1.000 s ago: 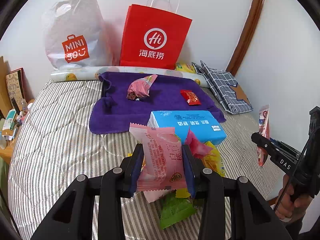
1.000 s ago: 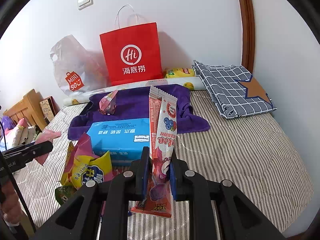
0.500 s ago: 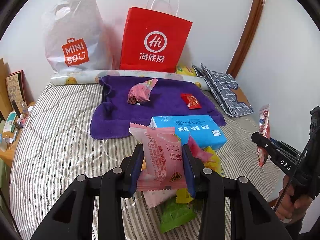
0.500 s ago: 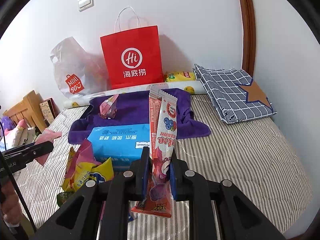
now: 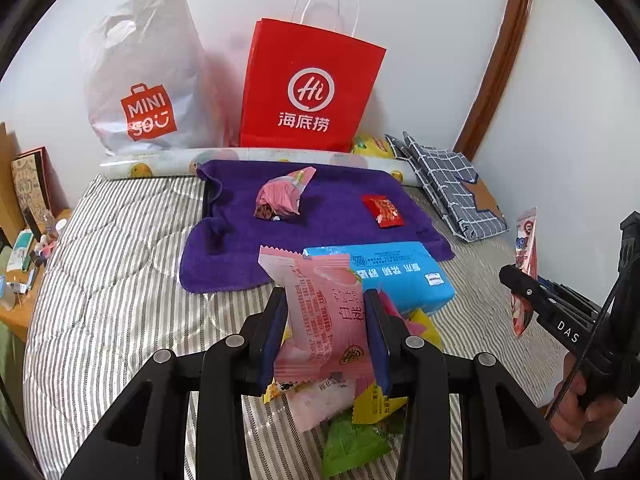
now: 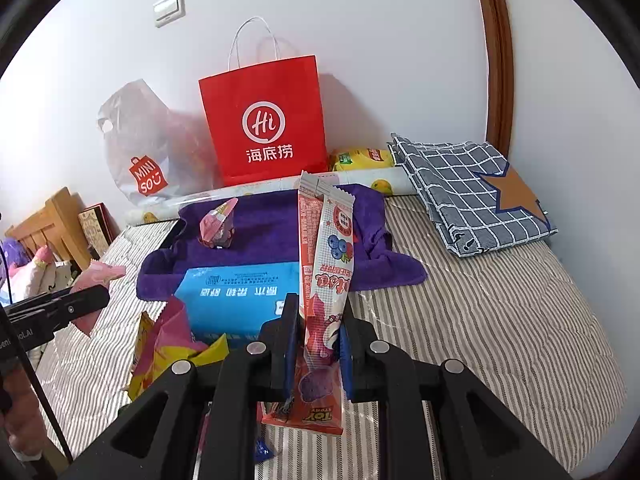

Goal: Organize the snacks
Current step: 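Lift the stick packet with the right tool while the left tool lifts the pink snack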

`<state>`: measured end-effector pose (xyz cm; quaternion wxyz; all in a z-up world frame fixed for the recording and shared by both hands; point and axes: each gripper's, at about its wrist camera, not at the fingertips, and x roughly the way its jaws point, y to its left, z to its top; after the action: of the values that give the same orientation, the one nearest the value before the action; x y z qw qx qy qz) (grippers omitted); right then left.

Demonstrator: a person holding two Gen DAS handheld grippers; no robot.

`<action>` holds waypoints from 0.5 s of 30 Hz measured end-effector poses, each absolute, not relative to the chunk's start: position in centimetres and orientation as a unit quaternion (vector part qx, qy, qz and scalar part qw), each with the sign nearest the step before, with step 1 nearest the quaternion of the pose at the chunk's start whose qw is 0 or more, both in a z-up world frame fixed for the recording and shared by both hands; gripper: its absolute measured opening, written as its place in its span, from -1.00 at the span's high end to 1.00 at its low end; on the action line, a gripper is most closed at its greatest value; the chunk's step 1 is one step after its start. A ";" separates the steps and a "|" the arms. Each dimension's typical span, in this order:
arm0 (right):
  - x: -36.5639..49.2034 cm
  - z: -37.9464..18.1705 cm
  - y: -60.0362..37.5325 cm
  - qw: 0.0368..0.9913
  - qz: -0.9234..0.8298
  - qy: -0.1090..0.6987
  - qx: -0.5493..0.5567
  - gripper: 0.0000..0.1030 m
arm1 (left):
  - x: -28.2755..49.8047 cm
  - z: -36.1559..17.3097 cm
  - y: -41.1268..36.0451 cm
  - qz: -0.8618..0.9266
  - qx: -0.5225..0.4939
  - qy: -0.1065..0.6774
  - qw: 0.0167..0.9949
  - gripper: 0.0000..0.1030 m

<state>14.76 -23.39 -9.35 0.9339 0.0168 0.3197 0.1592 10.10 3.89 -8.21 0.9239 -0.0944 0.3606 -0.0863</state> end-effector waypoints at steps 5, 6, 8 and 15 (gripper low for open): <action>15.2 -9.1 -23.1 0.935 0.159 0.316 0.018 0.67 | 10.6 -7.9 3.9 -0.085 -0.093 0.359 0.925 0.26; 15.3 -9.0 -23.1 0.935 0.159 0.315 0.017 0.67 | 10.7 -7.9 3.8 -0.085 -0.092 0.359 0.925 0.26; 15.5 -8.9 -23.1 0.936 0.160 0.314 0.017 0.67 | 10.9 -7.8 3.8 -0.085 -0.090 0.359 0.925 0.26; 16.2 -8.4 -22.9 0.937 0.161 0.311 0.016 0.67 | 11.6 -7.2 3.8 -0.084 -0.086 0.354 0.927 0.26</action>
<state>16.24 -22.91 -8.41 0.9367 0.0160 0.3105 0.1608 11.58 3.75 -7.16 0.9273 -0.0856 0.3544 -0.0843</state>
